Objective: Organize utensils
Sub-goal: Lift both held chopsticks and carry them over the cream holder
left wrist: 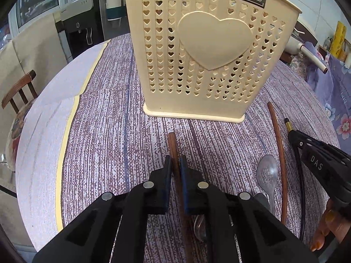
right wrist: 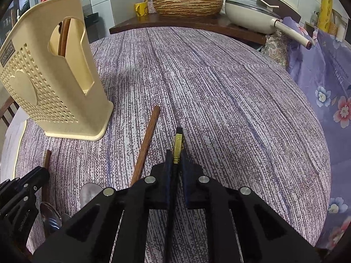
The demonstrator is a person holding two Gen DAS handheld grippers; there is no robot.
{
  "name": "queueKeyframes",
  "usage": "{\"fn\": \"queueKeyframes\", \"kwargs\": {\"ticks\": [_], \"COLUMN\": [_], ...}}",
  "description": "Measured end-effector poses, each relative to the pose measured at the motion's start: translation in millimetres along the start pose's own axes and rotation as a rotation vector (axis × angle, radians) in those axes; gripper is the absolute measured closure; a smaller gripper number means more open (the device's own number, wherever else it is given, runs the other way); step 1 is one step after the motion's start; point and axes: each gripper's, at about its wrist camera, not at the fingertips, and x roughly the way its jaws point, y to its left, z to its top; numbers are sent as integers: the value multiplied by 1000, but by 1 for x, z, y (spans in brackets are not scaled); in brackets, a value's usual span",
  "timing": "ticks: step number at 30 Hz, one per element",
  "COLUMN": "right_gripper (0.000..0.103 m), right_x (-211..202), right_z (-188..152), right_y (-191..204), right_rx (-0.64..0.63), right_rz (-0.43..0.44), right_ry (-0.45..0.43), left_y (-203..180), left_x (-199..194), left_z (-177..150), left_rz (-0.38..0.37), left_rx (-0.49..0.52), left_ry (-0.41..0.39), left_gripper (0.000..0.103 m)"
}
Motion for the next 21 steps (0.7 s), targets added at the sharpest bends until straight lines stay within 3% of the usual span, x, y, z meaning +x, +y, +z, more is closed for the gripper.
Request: {"fn": "queueKeyframes", "kwargs": {"ticks": [14,21], "right_gripper": [95,95], "right_x": [-7,-51], "right_z": [-3,0], "right_y": [-13,-22], "right_rx": [66,84], "right_rz": [106,242], "right_ry": [-27,-131], "left_y": [11,23], "left_x": [-3,-38], "left_z": [0,10], "left_rz": [-50,-101], "left_rx": [-35,-56], "left_ry": [-2,-99], "left_gripper": [94,95]}}
